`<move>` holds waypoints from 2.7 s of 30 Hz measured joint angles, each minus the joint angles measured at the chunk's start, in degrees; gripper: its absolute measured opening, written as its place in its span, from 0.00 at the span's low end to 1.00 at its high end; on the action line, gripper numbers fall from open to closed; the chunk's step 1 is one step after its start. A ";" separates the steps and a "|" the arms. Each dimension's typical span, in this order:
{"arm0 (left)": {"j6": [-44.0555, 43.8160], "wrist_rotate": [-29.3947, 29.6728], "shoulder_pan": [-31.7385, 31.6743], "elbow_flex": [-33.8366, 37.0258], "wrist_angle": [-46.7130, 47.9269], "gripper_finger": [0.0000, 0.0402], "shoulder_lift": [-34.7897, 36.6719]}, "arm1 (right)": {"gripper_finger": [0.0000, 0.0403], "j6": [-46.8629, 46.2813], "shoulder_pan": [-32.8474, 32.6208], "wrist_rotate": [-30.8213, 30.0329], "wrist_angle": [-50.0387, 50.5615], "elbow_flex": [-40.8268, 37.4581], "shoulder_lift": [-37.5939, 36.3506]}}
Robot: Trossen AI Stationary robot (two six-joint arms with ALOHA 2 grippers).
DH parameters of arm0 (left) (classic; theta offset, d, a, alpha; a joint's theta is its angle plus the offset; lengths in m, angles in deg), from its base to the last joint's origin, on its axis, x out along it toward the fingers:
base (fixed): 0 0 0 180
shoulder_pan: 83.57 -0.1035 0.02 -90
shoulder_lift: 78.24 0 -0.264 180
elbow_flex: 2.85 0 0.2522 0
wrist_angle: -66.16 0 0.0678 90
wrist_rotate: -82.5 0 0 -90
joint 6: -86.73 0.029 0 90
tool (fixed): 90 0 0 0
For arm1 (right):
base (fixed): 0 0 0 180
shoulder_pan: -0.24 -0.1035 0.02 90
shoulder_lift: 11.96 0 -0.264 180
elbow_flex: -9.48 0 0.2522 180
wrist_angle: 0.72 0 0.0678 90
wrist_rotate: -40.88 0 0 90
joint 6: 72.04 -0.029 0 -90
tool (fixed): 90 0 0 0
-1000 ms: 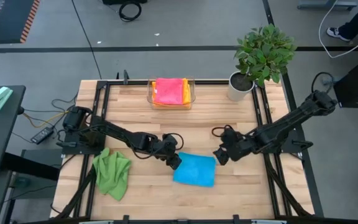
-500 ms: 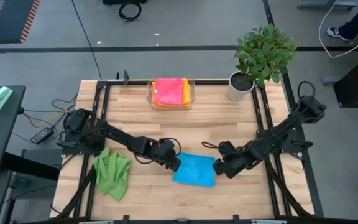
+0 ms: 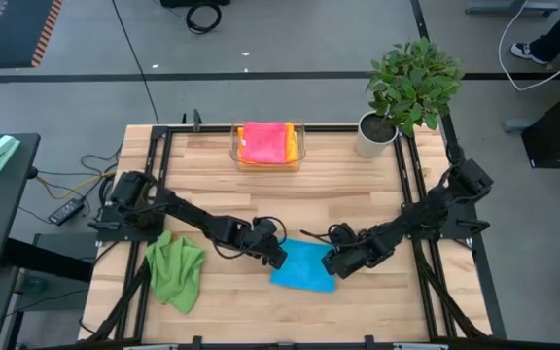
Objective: Fold microfiber towels
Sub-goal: Put the blue microfiber towel into the transparent bin
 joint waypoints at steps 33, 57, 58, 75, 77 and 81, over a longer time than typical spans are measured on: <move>12.46 11.04 -1.83 0.49 -0.58 0.02 -1.40 | 0.02 17.50 7.23 -6.46 -8.04 1.79 -1.37; 32.60 26.69 -25.33 0.35 15.50 0.02 25.43 | 0.02 66.06 46.60 11.62 -5.16 29.34 -4.00; 33.68 26.74 -26.79 0.21 14.69 0.02 25.57 | 0.02 66.55 47.74 12.69 -4.98 30.13 -2.95; 43.19 8.30 -48.69 0.15 8.93 0.02 20.07 | 0.01 78.47 60.44 20.13 -4.53 37.48 11.55; 43.07 8.19 -48.89 0.15 6.73 0.02 17.43 | 0.01 79.71 61.26 20.04 -4.89 37.51 12.44; 42.58 7.96 -48.71 0.23 4.95 0.02 13.13 | 0.01 81.15 62.62 19.97 -6.43 37.51 13.76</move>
